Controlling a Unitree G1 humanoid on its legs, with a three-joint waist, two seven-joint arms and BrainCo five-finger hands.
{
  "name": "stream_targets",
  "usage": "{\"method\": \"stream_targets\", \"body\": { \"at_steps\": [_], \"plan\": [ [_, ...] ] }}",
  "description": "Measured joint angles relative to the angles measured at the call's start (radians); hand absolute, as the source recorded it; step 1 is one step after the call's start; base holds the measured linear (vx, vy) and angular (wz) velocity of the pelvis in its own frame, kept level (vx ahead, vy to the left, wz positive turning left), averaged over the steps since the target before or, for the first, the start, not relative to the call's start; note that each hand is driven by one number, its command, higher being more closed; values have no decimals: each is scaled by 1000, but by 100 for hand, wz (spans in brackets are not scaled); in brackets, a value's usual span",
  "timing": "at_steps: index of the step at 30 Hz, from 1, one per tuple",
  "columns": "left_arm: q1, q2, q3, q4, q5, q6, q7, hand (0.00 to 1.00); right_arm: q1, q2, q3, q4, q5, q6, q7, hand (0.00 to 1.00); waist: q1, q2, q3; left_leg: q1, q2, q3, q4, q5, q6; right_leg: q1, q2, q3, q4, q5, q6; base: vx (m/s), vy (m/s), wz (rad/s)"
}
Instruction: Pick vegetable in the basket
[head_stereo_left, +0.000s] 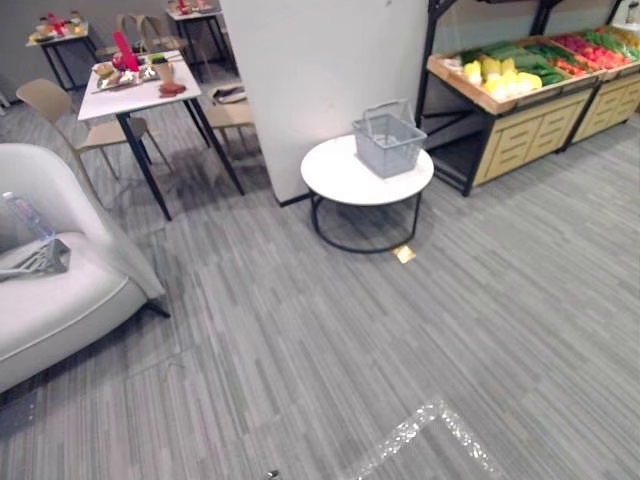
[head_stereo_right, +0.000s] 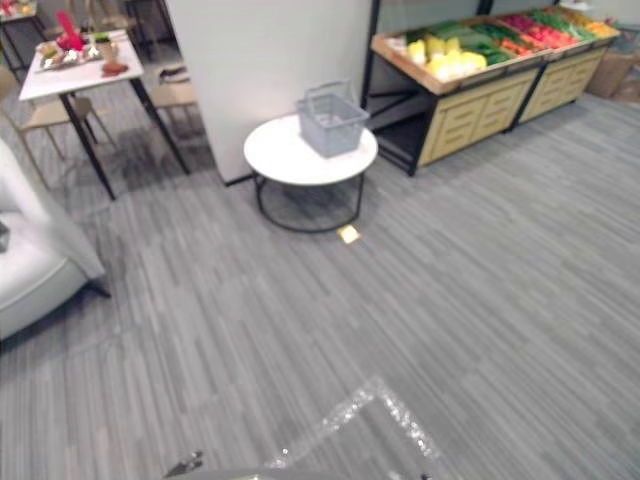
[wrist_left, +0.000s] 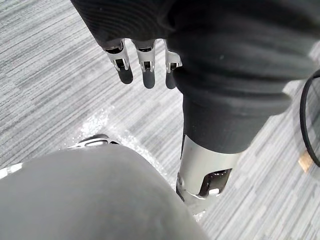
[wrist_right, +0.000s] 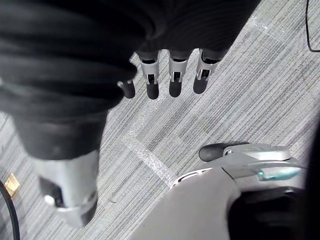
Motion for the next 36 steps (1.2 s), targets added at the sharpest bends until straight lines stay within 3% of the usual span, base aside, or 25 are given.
{"method": "stream_targets", "body": {
  "at_steps": [22, 27, 36],
  "plan": [
    [-26, 0, -12, 21, 22, -1, -3, 0, -16, -5, 6, 10, 36, -6, 20, 0, -1, 7, 20, 16, 13, 14, -35, 19, -12, 4, 18, 0, -12, 2, 8, -15, -37, -1],
    [-52, 14, -85, 32, 61, -9, 11, 0, -14, -9, 24, 12, 40, -14, 20, 0, -1, 3, 31, 16, 13, 9, -34, 21, -10, 3, 18, -3, -11, 0, 12, -25, -24, 2],
    [-85, 21, -117, 37, 59, -41, 69, 0, -20, -12, 46, 8, 42, -28, 11, 0, -2, -5, 62, -6, 14, 22, -35, 21, -10, -22, 21, 6, -20, 5, 5, -3, -17, -3]
  ]
}}
